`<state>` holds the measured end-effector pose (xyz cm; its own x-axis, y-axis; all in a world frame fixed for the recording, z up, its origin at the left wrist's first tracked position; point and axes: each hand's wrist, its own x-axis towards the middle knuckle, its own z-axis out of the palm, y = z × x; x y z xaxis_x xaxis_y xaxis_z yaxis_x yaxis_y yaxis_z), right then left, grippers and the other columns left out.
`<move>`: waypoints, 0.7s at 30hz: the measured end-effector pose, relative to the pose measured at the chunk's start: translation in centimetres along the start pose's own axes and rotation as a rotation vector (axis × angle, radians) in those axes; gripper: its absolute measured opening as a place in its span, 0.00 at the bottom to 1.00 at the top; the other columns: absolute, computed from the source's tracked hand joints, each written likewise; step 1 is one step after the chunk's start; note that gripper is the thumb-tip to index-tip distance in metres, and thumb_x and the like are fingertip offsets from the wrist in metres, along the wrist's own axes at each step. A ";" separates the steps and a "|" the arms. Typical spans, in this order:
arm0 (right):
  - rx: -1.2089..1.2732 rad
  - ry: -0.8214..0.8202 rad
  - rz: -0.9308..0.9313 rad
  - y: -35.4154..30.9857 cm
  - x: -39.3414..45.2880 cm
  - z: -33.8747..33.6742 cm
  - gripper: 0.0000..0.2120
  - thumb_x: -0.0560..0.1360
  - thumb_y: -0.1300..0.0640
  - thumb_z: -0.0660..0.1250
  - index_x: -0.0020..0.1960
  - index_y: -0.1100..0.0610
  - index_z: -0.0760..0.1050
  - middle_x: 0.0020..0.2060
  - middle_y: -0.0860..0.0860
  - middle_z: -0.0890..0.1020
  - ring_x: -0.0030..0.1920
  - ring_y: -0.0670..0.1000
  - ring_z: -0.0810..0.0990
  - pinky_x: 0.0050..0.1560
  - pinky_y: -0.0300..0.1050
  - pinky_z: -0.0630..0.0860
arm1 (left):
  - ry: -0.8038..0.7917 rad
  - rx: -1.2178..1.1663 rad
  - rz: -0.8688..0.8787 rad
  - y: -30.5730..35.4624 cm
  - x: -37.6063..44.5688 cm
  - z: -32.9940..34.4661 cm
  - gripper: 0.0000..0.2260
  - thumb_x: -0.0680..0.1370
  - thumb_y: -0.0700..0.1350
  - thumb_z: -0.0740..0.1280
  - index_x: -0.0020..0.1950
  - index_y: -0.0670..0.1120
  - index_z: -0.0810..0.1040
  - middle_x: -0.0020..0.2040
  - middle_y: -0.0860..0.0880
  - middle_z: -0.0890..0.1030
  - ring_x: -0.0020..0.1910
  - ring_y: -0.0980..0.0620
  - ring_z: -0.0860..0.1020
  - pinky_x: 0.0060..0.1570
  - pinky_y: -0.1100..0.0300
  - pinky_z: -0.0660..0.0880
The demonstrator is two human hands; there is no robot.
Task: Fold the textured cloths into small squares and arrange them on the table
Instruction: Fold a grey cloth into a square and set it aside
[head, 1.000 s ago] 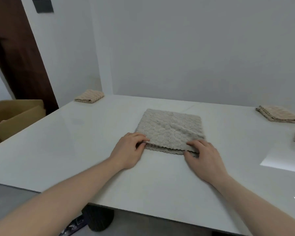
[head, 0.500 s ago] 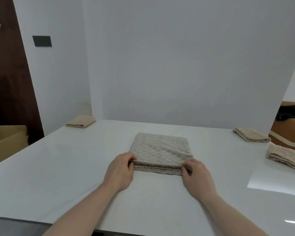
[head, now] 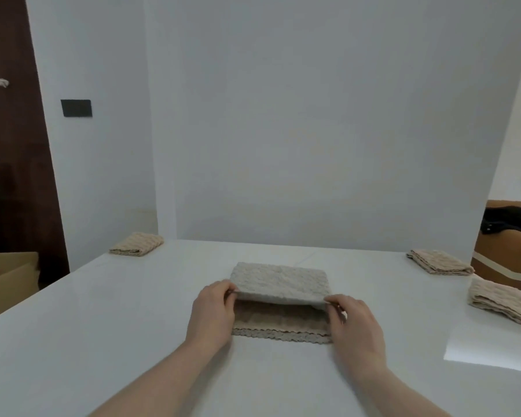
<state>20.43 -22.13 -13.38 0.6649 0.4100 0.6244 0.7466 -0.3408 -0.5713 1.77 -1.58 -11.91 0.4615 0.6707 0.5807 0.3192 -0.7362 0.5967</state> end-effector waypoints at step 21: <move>0.398 0.302 -0.222 -14.3 3.7 -18.8 0.07 0.82 0.60 0.66 0.57 0.54 0.81 0.46 0.46 0.84 0.44 0.38 0.81 0.45 0.25 0.72 | 0.265 -0.122 0.400 18.2 2.5 -21.1 0.04 0.82 0.45 0.67 0.50 0.48 0.81 0.38 0.58 0.78 0.38 0.60 0.75 0.41 0.65 0.69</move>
<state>12.58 -31.64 7.15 0.5122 0.1545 0.8448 0.8432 0.0966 -0.5289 -8.75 -11.45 12.08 0.2963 0.3489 0.8891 0.0538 -0.9355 0.3492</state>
